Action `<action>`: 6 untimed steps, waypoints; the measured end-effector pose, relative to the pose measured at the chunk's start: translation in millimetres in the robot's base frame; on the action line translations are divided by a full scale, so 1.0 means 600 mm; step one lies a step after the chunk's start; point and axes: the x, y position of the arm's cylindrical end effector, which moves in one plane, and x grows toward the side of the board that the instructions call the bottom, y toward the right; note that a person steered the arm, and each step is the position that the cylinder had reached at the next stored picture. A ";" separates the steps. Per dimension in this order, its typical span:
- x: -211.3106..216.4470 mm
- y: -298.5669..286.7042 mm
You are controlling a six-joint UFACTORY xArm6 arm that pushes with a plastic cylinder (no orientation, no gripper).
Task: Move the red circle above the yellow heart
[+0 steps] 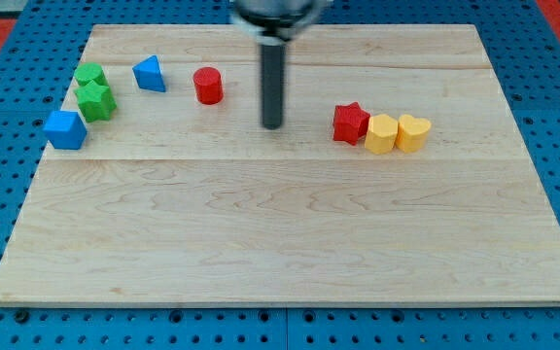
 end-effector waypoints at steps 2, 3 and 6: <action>-0.102 -0.164; -0.135 -0.204; -0.080 -0.009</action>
